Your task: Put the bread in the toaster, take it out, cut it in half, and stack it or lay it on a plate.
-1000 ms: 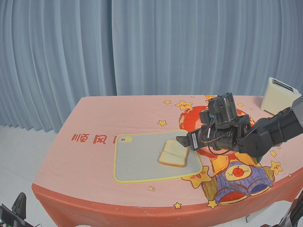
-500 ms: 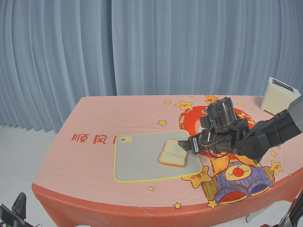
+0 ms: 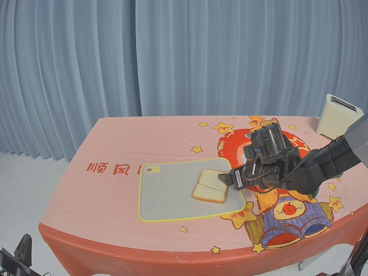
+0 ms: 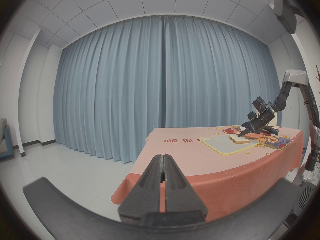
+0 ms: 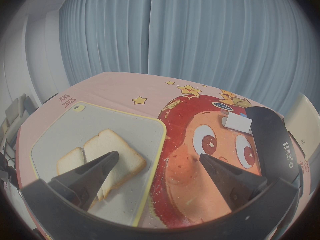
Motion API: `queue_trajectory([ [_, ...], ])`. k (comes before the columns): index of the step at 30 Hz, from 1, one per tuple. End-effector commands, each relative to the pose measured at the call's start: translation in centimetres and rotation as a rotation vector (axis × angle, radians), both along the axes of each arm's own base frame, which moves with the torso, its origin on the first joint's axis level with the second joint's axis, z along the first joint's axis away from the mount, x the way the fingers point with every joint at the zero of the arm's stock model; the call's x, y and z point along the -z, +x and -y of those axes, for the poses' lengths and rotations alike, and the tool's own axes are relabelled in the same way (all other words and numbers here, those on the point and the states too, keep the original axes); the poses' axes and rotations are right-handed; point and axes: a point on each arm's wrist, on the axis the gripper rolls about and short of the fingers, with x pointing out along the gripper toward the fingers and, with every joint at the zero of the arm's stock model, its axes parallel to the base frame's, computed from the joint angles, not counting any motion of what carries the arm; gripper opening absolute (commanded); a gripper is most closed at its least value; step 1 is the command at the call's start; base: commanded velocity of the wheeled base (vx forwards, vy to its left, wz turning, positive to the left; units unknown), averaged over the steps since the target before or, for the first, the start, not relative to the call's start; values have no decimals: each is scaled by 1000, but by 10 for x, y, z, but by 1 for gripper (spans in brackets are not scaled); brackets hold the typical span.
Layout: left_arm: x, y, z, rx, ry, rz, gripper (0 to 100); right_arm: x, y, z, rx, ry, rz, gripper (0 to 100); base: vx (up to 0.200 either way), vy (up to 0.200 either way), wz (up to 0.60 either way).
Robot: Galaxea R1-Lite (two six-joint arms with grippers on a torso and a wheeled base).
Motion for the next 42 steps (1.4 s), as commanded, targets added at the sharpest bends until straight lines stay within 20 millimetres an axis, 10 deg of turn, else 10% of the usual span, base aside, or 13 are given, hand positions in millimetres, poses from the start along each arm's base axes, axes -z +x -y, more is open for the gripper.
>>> queue_trajectory([
  [1, 5, 1, 0, -1, 1, -18, 0, 6, 2, -1, 2, -8, -12, 100, 0, 0, 0],
  [2, 5, 1, 0, -1, 1, -19, 0, 7, 2, -1, 2, -9, -14, 100, 0, 0, 0],
  [3, 5, 1, 0, -1, -1, -18, 0, 8, 3, -2, 0, -10, -15, 0, 0, 0, 0],
  [23, 5, 1, 0, -2, 1, -19, 0, -28, -12, 0, -12, 44, 72, 0, 0, 0, 0],
  [42, 5, 1, 0, -2, 2, -18, 0, -71, -95, 47, -25, 119, 142, 0, 0, 0, 0],
])
